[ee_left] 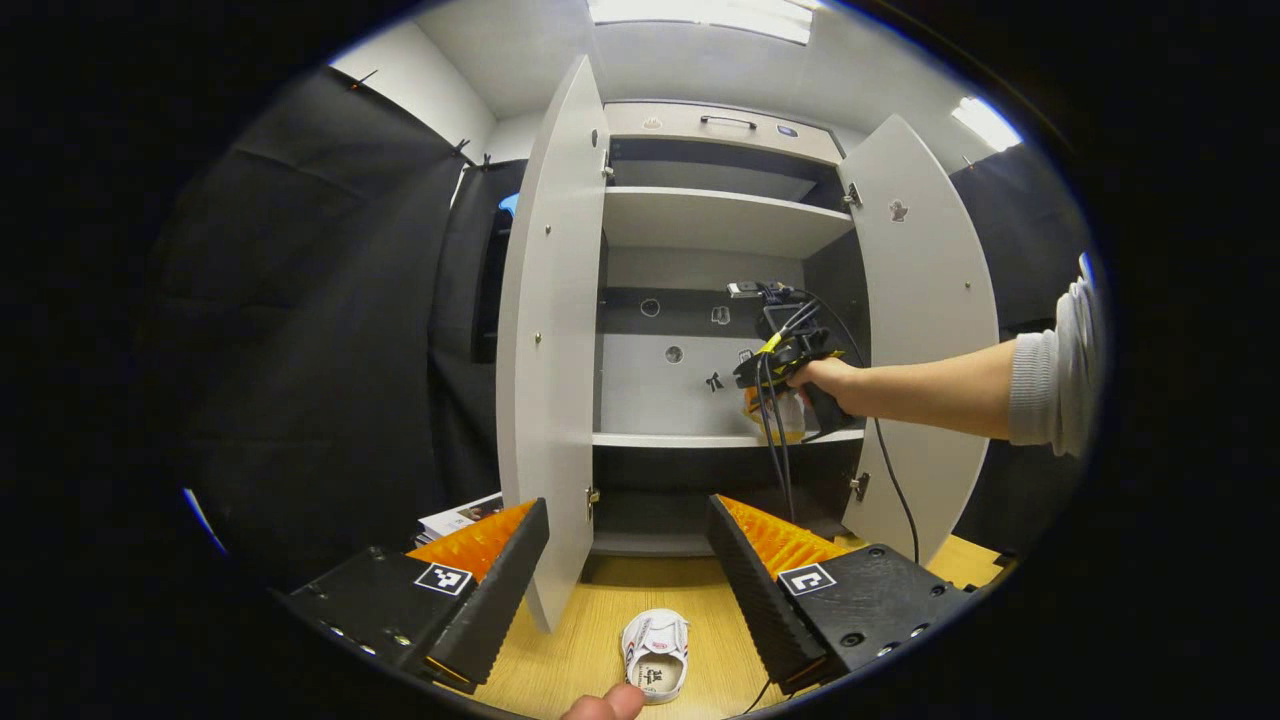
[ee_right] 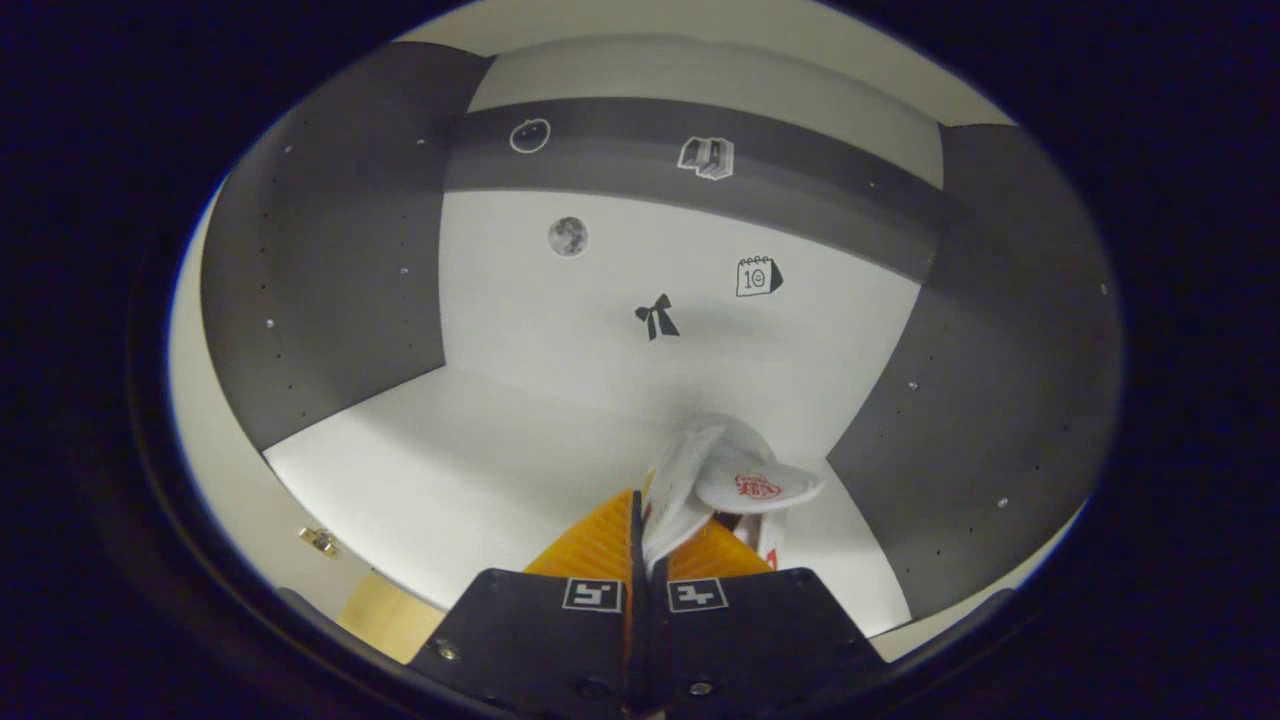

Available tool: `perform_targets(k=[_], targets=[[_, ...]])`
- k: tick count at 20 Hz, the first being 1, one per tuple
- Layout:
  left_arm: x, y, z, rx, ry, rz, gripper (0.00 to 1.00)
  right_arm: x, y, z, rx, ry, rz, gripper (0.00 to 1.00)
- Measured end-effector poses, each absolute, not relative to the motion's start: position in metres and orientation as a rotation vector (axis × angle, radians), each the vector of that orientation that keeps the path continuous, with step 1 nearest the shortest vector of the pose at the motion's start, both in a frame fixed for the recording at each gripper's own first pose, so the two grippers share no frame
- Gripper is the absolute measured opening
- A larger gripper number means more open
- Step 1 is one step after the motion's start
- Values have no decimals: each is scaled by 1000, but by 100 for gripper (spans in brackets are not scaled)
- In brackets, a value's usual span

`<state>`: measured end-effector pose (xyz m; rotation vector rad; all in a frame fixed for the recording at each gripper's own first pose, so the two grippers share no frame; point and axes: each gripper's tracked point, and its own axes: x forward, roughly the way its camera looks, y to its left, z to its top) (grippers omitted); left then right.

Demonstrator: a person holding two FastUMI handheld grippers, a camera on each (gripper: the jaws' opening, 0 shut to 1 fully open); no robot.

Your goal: Grab one shoe with the right hand and put it into the shoe cabinet, grab the other shoe with the left hand and put it into the shoe cabinet; then close the right door with the right hand and the left door with the left hand.

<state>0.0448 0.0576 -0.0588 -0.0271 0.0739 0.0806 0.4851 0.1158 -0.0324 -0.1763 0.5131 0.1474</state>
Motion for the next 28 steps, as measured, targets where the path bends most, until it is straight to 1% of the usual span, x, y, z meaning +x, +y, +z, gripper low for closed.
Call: perform_targets(k=[1,4,5,6,7,9,11,12,13,14,15,16,17,20,21,22,23,24,25,26,28], targets=[[45,61,-60,-24,76,90,95,492,115,-32,-184,512,145,4],[45,67,-65,-29,88,107,95,498,117,-37,-206,536,149,4],[46,68,-66,-30,93,110,95,499,119,-38,-206,537,151,1],[47,68,-67,-29,95,114,95,501,120,-39,-207,543,151,4],[48,70,-67,-29,95,116,95,501,119,-42,-212,551,143,1],[49,69,-67,-31,93,117,95,503,112,-46,-228,568,109,6],[49,69,-66,-32,89,118,95,501,114,-48,-206,570,113,17],[49,69,-67,-31,90,118,95,501,114,-46,-205,562,109,18],[49,69,-67,-29,92,118,95,499,114,-44,-207,558,106,22],[49,69,-66,-27,90,119,95,496,117,-42,-209,553,116,36],[49,69,-64,-26,86,118,95,491,115,-40,-212,542,115,43],[50,69,-62,-26,79,116,95,488,113,-35,-212,528,109,47],[50,68,-60,-26,71,114,95,482,114,-31,-194,518,117,49],[53,64,-56,-28,59,100,95,461,117,-7,-169,455,144,51],[54,62,-53,-28,50,95,95,452,116,4,-182,422,146,58],[54,61,-50,-27,43,91,95,441,116,14,-195,388,150,53],[54,60,-49,-26,36,87,95,427,116,25,-201,357,158,52],[55,59,-47,-25,30,84,100,414,117,36,-197,325,165,54],[55,58,-46,-25,28,81,95,398,119,46,-186,292,179,60],[54,56,-45,-25,26,78,95,380,119,54,-178,265,188,54],[52,53,-43,-28,19,72,95,347,115,70,-172,202,197,58]])
